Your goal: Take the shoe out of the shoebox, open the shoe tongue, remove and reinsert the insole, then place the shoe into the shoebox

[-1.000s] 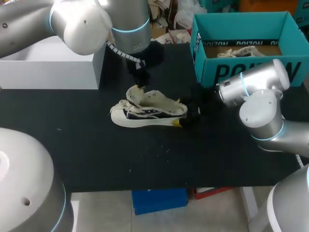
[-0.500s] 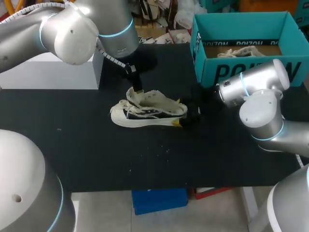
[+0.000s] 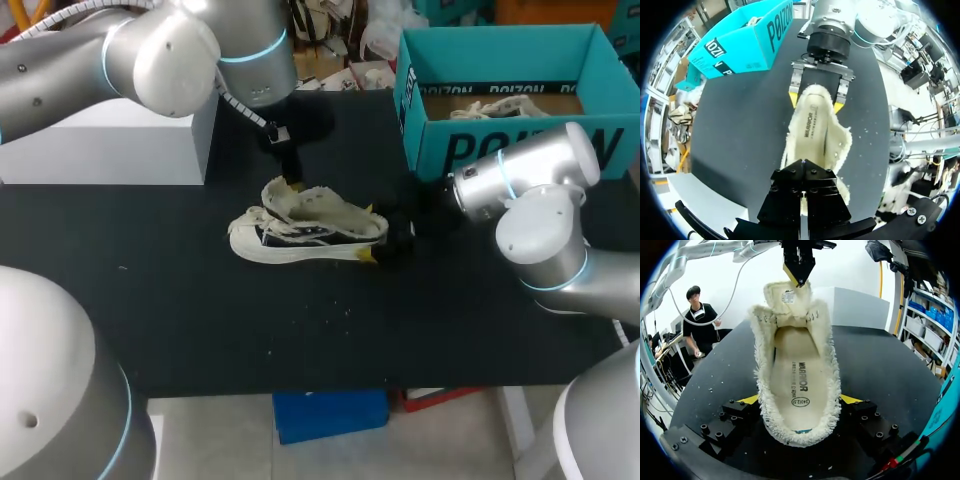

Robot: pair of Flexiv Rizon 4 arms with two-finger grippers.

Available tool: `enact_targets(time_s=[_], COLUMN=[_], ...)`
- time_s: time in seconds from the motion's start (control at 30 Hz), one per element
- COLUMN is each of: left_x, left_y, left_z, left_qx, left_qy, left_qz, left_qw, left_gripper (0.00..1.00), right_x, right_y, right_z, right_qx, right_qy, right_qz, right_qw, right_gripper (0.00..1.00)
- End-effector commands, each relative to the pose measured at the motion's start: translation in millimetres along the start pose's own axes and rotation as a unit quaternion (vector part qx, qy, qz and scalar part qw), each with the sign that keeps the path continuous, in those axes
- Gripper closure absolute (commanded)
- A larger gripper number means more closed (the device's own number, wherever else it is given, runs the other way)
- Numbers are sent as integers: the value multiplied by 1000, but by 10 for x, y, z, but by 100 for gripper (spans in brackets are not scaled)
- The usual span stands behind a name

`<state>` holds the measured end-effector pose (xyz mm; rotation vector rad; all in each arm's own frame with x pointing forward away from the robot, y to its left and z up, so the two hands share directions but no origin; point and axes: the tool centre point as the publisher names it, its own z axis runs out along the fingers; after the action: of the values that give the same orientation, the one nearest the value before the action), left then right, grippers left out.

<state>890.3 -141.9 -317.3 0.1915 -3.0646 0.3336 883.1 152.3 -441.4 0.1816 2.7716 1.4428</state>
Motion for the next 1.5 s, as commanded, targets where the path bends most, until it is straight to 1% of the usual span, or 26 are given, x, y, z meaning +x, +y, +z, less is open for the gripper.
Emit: enact_targets(time_s=[0.03,0.23,0.37,0.6,1.0,1.1,1.13,1.5], left_x=[-31,49,70,91,174,200,207,207], left_y=[-78,-126,-119,-127,-124,-128,-132,-132], left_z=[107,234,317,470,742,772,768,768], left_qx=[2,3,5,-4,-11,-16,-29,-29], left_qy=[17,30,38,51,94,96,84,84], left_qz=[9,20,21,27,34,41,35,35], left_qw=[1000,999,999,998,995,994,995,995], left_gripper=[100,100,100,100,100,100,100,100], right_x=[-4,-4,-4,-4,-4,-4,-4,-4], right_y=[-27,-27,-27,-27,-27,-27,-27,-27], right_z=[22,22,22,22,22,22,22,22], right_qx=[1,1,1,1,1,1,1,1], right_qy=[0,0,0,0,0,0,0,0], right_qz=[1,1,1,1,1,1,1,1], right_qw=[1000,1000,1000,1000,1000,1000,1000,1000], right_gripper=[100,100,100,100,100,100,100,100])
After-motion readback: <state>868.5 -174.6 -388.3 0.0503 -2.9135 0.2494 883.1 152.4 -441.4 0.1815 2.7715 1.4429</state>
